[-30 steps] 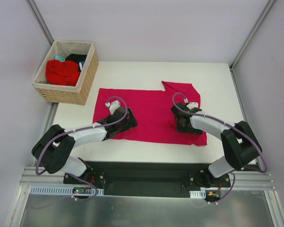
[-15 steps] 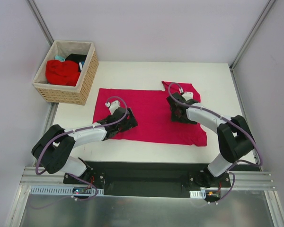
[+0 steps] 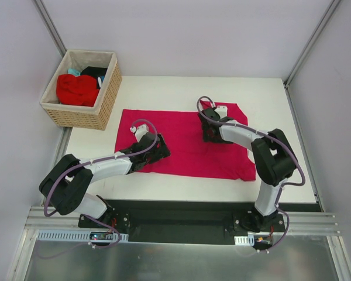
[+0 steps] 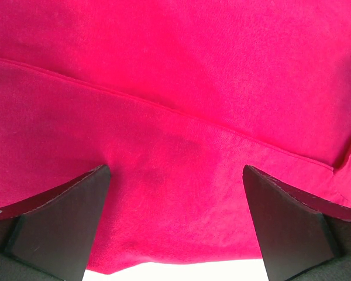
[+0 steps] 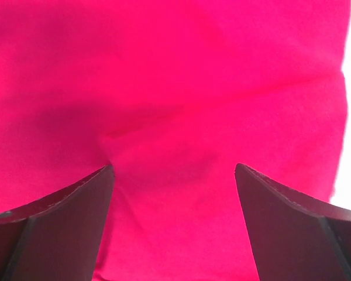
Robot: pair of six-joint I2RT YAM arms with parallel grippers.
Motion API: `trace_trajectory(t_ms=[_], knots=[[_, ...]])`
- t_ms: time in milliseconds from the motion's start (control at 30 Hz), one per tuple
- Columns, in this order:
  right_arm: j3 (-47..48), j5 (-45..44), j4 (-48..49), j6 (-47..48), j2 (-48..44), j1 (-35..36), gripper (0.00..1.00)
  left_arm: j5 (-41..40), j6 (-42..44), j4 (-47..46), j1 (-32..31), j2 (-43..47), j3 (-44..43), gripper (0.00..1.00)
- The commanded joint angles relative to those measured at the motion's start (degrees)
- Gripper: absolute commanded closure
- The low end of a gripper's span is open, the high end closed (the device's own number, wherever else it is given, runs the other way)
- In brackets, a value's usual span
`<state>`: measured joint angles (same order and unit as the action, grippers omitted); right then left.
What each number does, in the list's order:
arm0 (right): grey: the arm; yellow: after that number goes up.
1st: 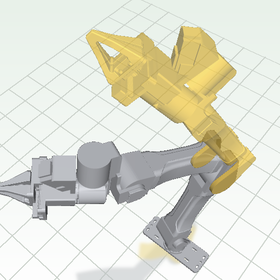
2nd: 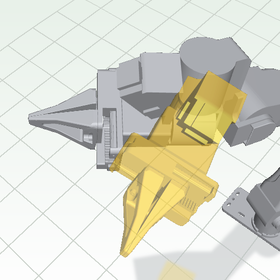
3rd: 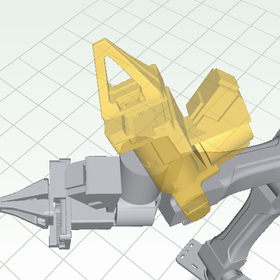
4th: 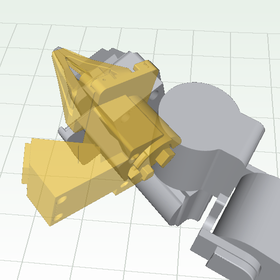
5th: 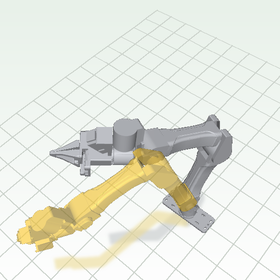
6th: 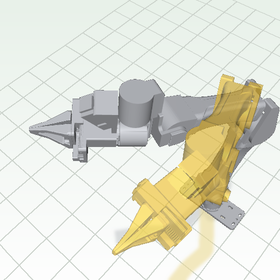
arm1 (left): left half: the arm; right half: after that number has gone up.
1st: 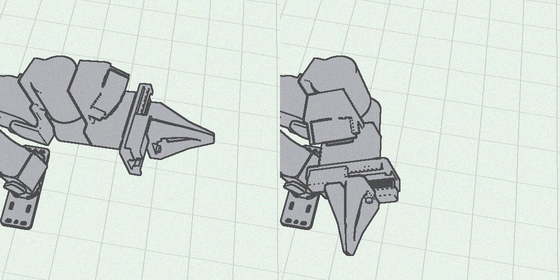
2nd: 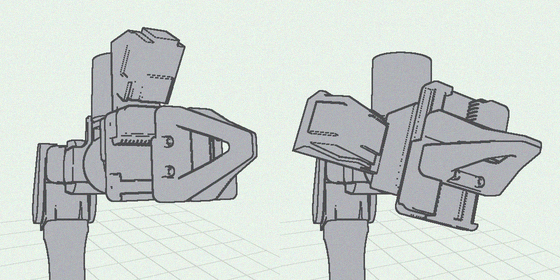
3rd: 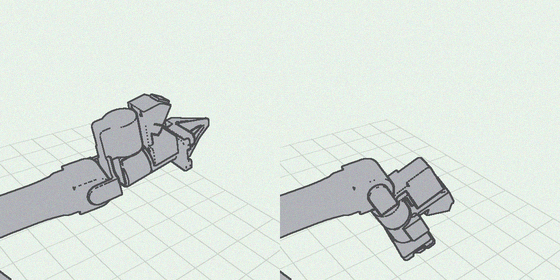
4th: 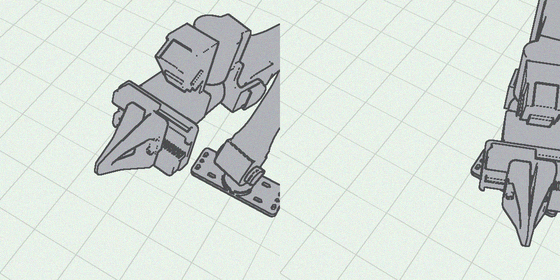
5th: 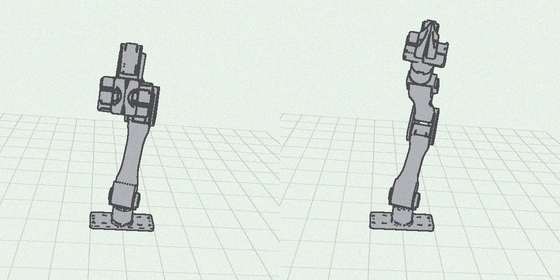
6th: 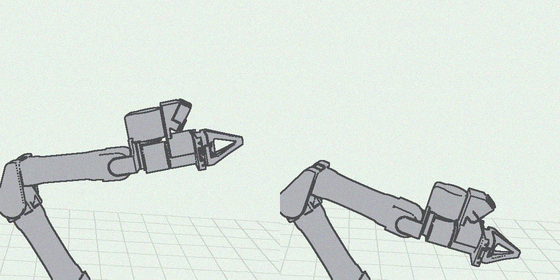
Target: Fold and stack the t-shirts
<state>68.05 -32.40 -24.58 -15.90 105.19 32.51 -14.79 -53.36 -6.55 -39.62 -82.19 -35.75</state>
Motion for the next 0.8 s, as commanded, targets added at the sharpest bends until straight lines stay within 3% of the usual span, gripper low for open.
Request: trace_trajectory(t_ms=[0,233,400,533,633,767], knots=[[3.67,0.59,3.39,2.54,-1.55,0.18,0.11,1.17,-0.34,6.02,0.59,1.15,1.91,0.01],[1.48,-0.56,-5.37,2.98,-13.22,2.55,0.1,1.6,1.77,12.42,0.59,7.3,-1.69,0.01],[-3.53,2.08,-9.0,0.44,-19.57,4.22,0.1,-1.11,5.46,26.3,0.59,11.7,-10.91,0.01],[-7.49,-0.28,-7.95,0.17,-21.25,4.67,0.09,-5.42,7.74,31.42,0.85,14.16,-14.35,0.01],[-7.5,-0.12,-5.85,0.34,-21.07,3.09,0.09,-6.4,9.85,32.47,2.87,13.82,-17.24,0.01],[-2.76,4.45,-4.25,1.83,-19.67,-3.14,0.09,-2.45,11.09,32.21,10.16,10.83,-20.49,0.01]])
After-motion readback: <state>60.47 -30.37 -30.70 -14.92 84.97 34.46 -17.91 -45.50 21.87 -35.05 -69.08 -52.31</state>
